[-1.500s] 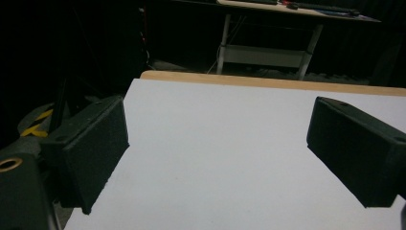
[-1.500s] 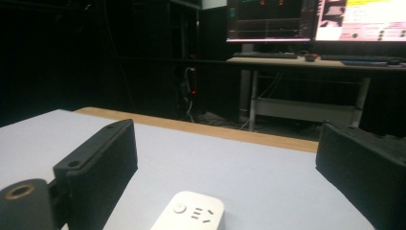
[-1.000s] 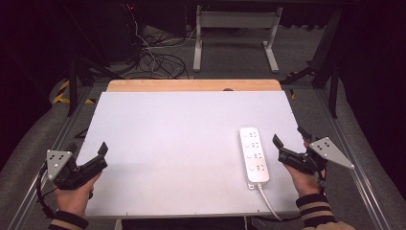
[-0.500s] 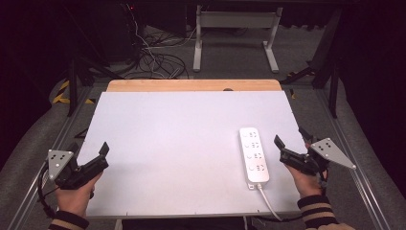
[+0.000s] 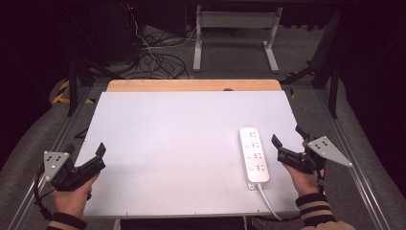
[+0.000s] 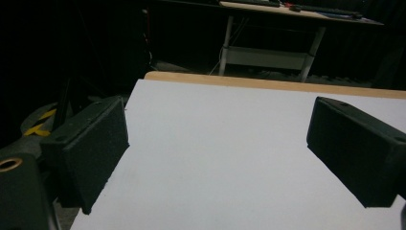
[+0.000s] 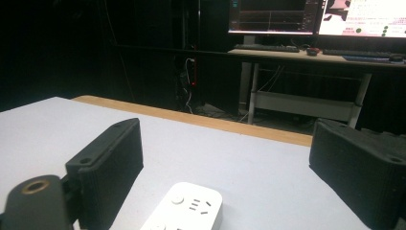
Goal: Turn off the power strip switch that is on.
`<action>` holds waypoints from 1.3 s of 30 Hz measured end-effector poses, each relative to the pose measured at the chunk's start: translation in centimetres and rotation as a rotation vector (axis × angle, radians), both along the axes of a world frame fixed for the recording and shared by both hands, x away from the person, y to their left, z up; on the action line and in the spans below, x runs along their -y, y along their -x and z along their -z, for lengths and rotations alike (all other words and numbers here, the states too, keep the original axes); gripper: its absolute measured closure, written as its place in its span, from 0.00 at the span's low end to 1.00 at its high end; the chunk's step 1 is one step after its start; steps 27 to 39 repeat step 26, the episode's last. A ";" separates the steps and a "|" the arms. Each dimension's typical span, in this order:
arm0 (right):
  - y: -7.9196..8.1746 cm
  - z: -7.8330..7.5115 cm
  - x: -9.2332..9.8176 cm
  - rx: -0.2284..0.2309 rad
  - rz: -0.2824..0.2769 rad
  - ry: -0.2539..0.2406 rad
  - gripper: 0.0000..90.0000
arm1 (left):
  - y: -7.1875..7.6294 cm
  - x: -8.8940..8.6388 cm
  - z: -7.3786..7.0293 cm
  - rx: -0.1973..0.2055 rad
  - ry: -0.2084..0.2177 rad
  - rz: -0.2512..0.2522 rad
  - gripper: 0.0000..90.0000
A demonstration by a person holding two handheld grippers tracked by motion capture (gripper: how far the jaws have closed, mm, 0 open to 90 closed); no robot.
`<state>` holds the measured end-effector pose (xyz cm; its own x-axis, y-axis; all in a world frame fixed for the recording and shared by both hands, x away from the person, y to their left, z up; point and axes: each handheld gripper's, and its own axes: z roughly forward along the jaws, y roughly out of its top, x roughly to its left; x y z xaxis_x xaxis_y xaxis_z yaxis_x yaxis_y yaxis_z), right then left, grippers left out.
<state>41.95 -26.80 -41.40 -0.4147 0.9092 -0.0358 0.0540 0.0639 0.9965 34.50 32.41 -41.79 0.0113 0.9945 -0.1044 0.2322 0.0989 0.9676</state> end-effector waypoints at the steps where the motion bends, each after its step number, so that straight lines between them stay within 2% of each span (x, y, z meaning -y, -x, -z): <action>1: -0.1 0.0 -0.1 0.001 -0.002 0.002 0.13 | 0.1 0.0 0.0 -0.003 -0.001 -0.002 0.08; 8: -0.6 0.0 -0.5 -0.001 -0.015 0.001 0.13 | 0.6 -0.6 0.0 -0.003 -0.005 -0.016 0.08; 9: -0.7 0.0 -0.6 -0.003 -0.013 0.001 0.13 | 0.6 -0.5 0.0 0.000 0.009 -0.023 0.08; 12: -0.8 0.0 -0.7 -0.001 -0.019 0.005 0.13 | 0.7 -0.6 0.0 0.002 0.013 -0.028 0.08; 15: -0.8 0.0 -0.8 -0.003 -0.020 0.006 0.13 | 0.7 -0.7 0.0 0.001 -0.006 -0.022 0.08; 25: -0.7 0.1 -0.5 -0.008 -0.017 0.003 0.13 | 0.3 -0.4 0.0 0.006 0.009 -0.019 0.08; 26: -0.6 0.1 -0.5 -0.010 -0.013 0.006 0.13 | 0.2 -0.4 0.0 0.004 -0.007 -0.016 0.08; 39: -0.6 0.1 -0.5 -0.010 -0.013 0.006 0.13 | 0.2 -0.4 0.0 0.004 -0.007 -0.016 0.08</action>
